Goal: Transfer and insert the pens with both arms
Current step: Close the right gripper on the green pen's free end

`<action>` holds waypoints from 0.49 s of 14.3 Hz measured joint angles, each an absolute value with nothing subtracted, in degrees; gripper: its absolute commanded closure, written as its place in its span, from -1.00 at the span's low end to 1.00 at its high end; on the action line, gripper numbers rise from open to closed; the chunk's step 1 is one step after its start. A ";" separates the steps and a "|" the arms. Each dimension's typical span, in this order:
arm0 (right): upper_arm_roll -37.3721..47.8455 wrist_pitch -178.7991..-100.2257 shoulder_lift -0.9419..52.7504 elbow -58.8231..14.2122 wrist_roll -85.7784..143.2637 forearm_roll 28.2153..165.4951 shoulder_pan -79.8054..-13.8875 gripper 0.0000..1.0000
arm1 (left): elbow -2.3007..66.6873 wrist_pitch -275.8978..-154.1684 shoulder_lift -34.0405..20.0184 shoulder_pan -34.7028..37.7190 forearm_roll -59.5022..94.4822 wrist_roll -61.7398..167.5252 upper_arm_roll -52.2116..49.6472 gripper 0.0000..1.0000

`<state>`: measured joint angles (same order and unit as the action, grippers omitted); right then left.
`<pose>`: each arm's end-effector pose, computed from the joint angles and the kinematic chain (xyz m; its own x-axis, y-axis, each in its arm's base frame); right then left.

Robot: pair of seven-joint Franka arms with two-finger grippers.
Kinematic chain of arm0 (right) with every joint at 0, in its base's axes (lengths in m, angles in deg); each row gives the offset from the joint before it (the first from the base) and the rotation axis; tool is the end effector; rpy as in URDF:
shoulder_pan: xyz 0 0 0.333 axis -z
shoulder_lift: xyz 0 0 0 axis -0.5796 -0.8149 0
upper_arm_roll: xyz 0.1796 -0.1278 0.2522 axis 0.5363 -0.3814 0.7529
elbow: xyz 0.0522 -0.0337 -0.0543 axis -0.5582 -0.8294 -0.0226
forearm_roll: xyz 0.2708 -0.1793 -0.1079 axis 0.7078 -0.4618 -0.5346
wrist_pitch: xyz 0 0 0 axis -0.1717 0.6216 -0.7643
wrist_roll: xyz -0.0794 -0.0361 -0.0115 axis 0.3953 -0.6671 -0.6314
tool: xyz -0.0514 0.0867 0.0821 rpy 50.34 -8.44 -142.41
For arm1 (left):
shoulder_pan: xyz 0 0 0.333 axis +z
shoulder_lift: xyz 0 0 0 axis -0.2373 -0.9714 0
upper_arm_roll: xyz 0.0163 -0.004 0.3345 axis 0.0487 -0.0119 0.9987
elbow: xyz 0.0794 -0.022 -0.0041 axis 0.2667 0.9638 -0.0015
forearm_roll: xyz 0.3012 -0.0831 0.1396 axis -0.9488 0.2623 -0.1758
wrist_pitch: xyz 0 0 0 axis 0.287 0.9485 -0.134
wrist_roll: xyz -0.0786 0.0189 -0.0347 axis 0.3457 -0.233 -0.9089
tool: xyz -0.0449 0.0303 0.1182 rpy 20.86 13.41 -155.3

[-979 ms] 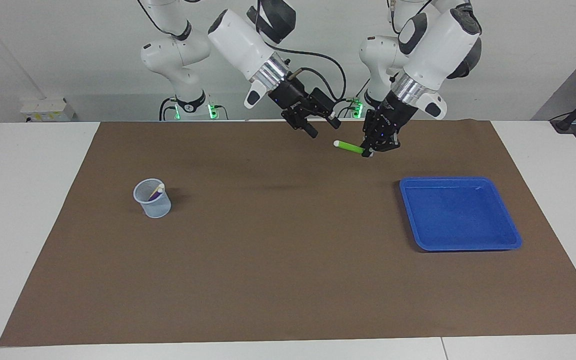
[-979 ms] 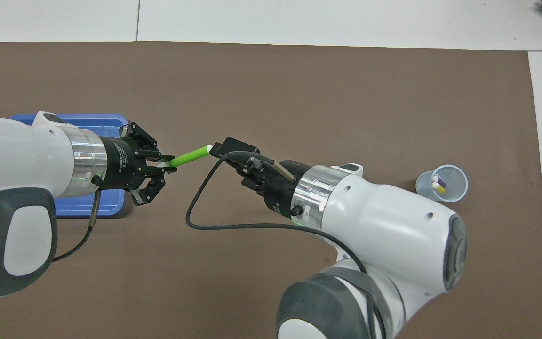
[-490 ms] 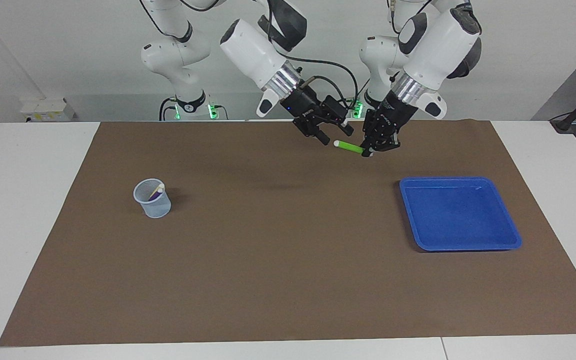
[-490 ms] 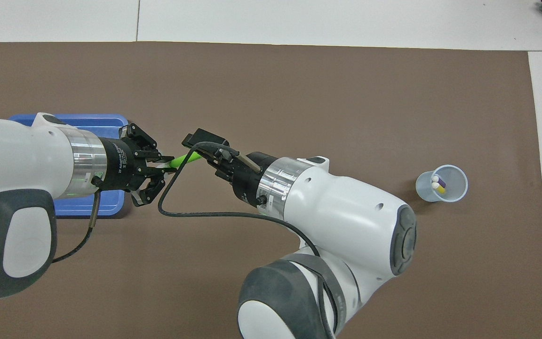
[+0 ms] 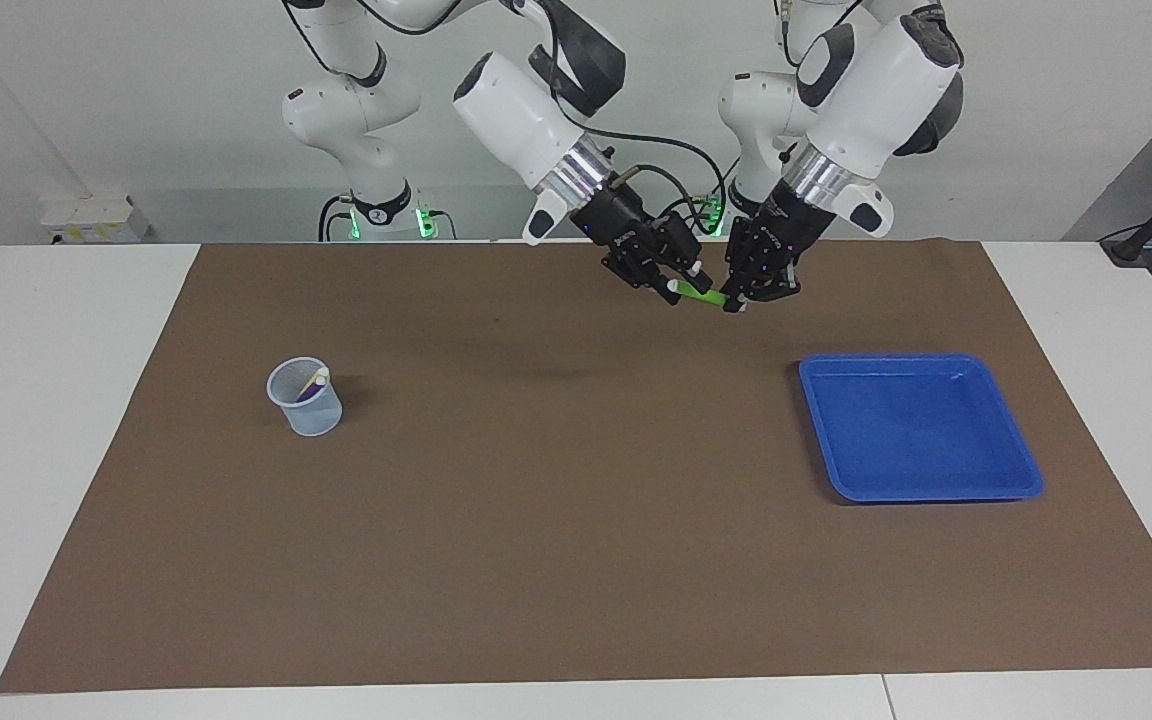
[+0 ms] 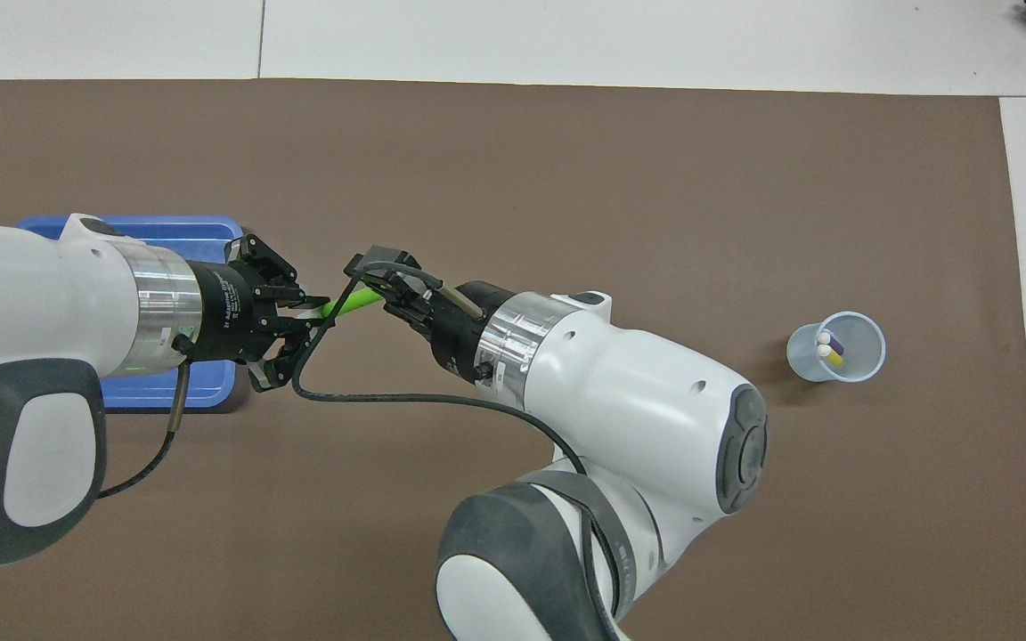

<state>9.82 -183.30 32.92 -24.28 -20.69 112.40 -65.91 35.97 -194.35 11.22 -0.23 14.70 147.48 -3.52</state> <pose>0.4813 0.3868 0.5605 0.8194 -0.5623 -0.1112 -0.4031 -0.4274 -0.8092 0.4541 -0.1913 0.5701 -0.1312 0.9065 -0.4012 0.9840 0.1683 0.0587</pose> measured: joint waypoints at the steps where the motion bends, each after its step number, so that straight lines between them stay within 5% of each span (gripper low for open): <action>1: 9.82 -183.30 32.92 -24.27 -20.68 112.40 -65.91 0.07 | 35.97 -194.33 11.23 -0.23 14.70 147.49 -3.52 1.00; 7: 9.87 -183.30 32.73 -24.30 -20.48 112.40 -66.01 0.54 | 35.97 -194.16 11.23 -0.23 14.70 147.52 -3.52 1.00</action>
<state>9.87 -183.30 32.73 -24.30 -20.48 112.40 -66.01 35.97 -194.16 11.23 -0.23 14.70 147.52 -3.52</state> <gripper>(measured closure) 0.604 0.824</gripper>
